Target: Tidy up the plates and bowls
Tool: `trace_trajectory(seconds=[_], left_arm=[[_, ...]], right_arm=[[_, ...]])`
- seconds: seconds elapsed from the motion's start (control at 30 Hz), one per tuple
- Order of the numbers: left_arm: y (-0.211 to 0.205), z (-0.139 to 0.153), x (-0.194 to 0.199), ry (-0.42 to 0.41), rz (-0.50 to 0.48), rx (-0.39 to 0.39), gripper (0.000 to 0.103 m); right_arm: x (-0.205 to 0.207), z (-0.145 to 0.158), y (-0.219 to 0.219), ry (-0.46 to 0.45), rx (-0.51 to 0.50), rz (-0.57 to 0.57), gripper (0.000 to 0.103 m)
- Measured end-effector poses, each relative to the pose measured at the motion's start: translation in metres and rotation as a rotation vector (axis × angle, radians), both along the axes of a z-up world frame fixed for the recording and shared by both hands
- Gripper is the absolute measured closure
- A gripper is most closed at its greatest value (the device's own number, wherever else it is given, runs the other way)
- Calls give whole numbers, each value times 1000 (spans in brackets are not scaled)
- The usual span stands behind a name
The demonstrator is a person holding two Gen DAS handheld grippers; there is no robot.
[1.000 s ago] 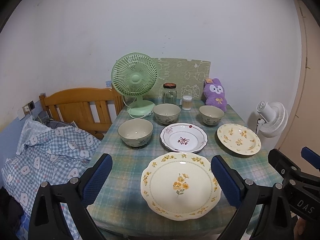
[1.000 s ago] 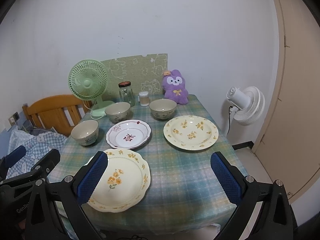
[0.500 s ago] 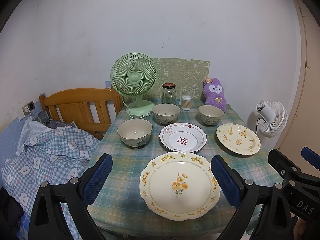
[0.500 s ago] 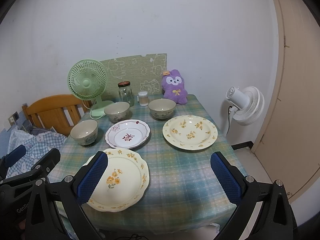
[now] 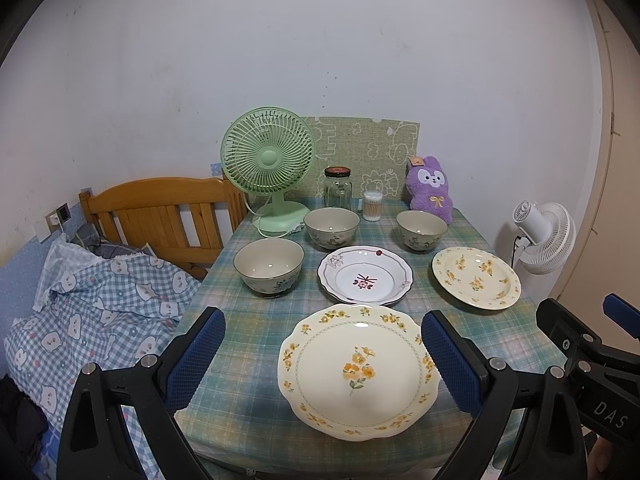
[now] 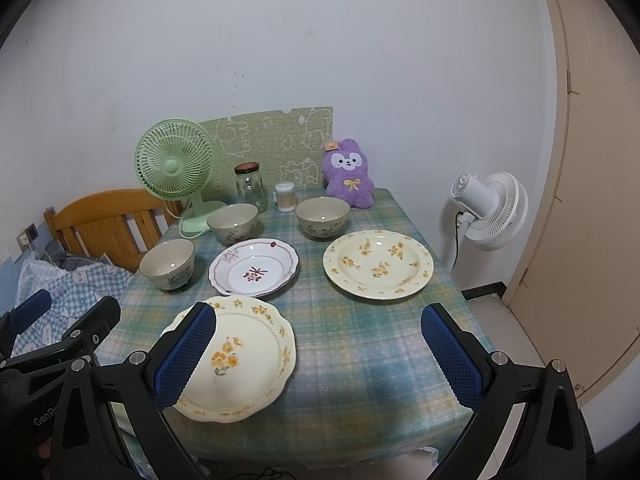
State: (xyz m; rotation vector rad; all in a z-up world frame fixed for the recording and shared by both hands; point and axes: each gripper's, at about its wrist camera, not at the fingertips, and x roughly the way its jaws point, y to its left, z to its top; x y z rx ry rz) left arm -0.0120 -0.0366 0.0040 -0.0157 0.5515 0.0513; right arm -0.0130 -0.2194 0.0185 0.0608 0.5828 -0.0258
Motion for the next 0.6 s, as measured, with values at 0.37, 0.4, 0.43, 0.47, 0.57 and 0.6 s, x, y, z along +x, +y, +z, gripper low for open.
trace_trajectory(seconds=[0.37, 0.4, 0.43, 0.47, 0.57, 0.6], left_arm=[[-4, 0, 0, -2, 3, 5, 5], [-4, 0, 0, -2, 3, 5, 5], [-4, 0, -1, -2, 2, 5, 6], [-5, 0, 0, -2, 1, 5, 6], [-7, 0, 0, -2, -2, 4, 6], [-7, 0, 1, -3, -6, 3, 7]], right_arm=[[-1, -1, -2, 0, 0, 2, 0], [-1, -1, -2, 0, 0, 1, 0], [-2, -1, -3, 1, 0, 1, 0], [-1, -1, -3, 1, 0, 1, 0], [-1, -2, -4, 0, 0, 2, 0], [-1, -2, -4, 0, 0, 2, 0]])
